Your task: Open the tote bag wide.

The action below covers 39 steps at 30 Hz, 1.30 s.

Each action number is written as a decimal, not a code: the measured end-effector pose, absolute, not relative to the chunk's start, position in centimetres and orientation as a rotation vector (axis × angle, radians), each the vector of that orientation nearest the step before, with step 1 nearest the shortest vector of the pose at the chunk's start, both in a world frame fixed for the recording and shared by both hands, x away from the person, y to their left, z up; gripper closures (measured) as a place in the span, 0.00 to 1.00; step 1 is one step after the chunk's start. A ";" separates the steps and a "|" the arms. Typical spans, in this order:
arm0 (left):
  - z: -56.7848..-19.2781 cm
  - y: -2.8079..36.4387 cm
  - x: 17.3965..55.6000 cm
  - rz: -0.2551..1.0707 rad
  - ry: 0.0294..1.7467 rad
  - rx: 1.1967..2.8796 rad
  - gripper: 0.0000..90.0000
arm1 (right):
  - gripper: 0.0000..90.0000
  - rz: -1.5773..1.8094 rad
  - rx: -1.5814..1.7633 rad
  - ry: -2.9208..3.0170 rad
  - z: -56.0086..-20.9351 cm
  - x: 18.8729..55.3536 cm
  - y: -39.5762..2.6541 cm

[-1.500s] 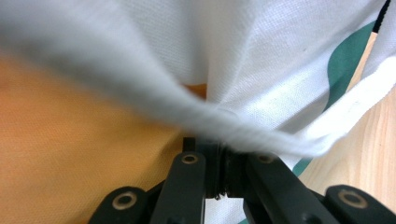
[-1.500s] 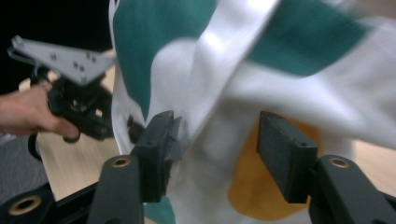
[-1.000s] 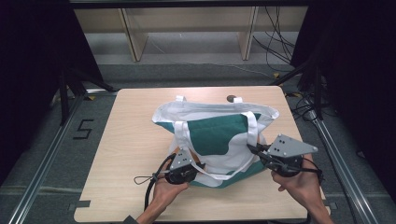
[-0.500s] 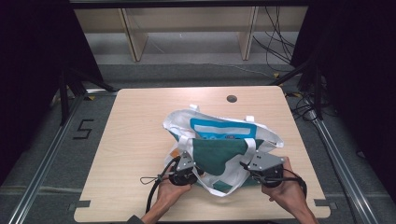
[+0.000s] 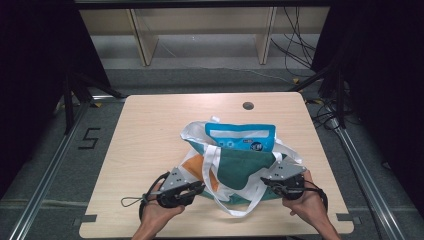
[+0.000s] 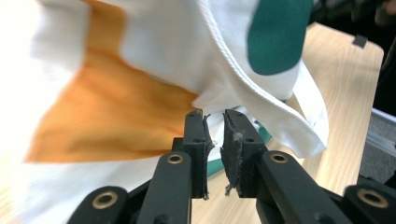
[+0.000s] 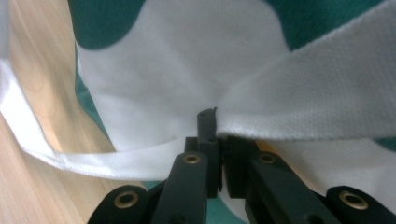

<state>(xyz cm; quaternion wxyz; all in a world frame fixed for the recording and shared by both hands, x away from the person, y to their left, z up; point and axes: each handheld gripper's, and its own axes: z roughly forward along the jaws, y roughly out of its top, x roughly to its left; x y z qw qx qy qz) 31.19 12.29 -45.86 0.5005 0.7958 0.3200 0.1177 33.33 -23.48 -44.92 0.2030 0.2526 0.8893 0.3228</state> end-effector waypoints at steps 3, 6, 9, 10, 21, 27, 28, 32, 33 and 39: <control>-43.8 13.9 31.4 0.341 0.783 1.868 0.89 | 0.98 0.853 0.733 2.532 -46.7 33.0 -23.6; -40.9 14.9 32.4 0.427 0.778 1.802 0.93 | 0.98 0.838 0.735 2.553 -47.3 32.9 -23.5; -38.0 14.5 35.0 0.460 0.790 1.731 0.95 | 0.98 0.836 0.732 2.550 -47.2 32.8 -23.4; -38.0 14.5 35.0 0.460 0.790 1.731 0.96 | 0.98 0.836 0.732 2.550 -47.2 32.8 -23.4; -39.7 10.2 38.8 0.389 0.811 1.796 0.98 | 0.98 0.855 0.732 2.547 -47.3 32.9 -23.5; -50.2 9.3 40.2 0.241 0.926 1.975 0.99 | 0.98 0.845 0.740 2.547 -47.7 33.6 -23.6; -50.2 9.3 40.2 0.241 0.926 1.975 0.99 | 0.98 0.845 0.740 2.547 -47.7 33.6 -23.6; -50.6 9.3 39.9 0.268 0.920 1.990 0.99 | 0.98 0.800 0.774 2.570 -49.5 34.7 -23.3; -50.5 9.3 39.8 0.290 0.905 2.015 0.99 | 0.98 0.802 0.767 2.570 -49.6 34.8 -23.3; -50.1 9.5 39.5 0.310 0.891 2.031 0.99 | 0.96 0.889 0.780 2.522 -46.4 33.3 -24.9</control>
